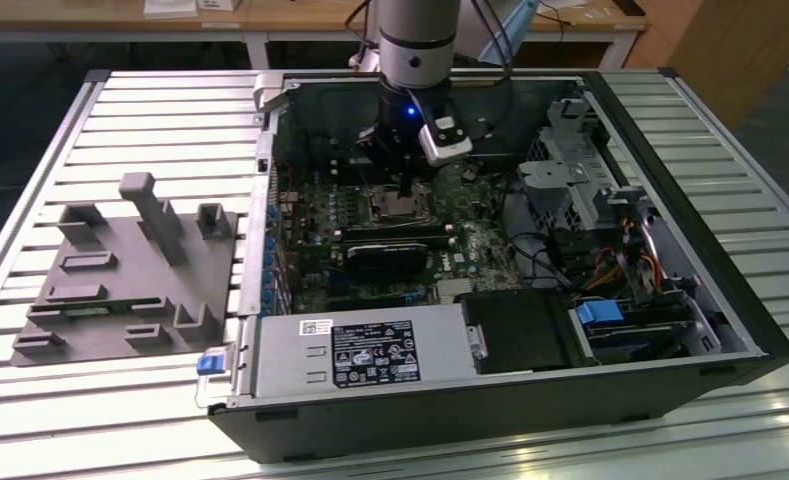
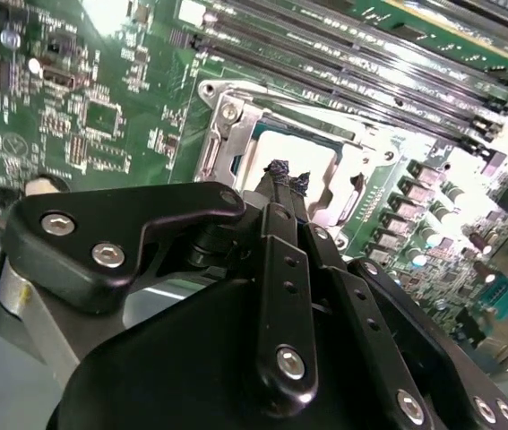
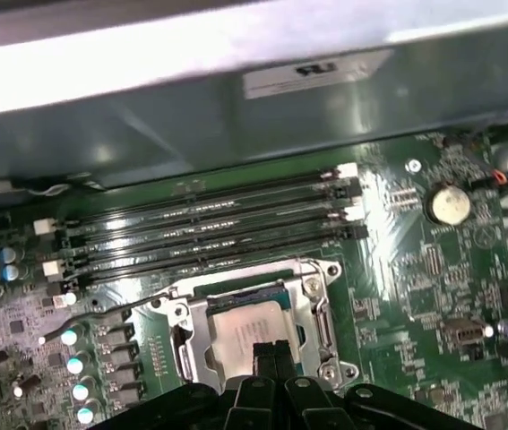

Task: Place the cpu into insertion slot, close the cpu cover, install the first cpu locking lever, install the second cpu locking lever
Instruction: 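Close the cpu cover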

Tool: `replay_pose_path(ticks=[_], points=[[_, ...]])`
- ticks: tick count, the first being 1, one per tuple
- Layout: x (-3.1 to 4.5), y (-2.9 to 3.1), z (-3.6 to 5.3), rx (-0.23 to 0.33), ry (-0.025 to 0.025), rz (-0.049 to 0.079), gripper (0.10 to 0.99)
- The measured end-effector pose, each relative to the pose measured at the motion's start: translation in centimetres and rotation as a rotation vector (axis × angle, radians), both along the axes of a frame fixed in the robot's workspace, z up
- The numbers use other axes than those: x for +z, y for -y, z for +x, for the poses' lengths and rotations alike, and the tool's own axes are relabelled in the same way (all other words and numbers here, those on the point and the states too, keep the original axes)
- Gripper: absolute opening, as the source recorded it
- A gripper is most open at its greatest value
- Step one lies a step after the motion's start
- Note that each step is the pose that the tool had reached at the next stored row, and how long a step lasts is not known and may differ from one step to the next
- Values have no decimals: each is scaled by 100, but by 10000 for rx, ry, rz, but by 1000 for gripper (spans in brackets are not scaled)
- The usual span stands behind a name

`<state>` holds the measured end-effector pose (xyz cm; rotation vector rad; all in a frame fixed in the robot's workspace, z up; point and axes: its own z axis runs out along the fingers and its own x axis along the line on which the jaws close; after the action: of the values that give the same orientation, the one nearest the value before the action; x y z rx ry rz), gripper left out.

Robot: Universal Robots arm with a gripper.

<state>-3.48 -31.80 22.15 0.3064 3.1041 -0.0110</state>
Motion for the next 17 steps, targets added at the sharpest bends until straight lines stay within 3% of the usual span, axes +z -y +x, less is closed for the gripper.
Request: replay_pose_path(ticks=[4,9,17], points=[[-5,0,-3,280,0,236,102],[-5,3,-3,318,0,244,102],[-11,68,-32,357,8,371,102]])
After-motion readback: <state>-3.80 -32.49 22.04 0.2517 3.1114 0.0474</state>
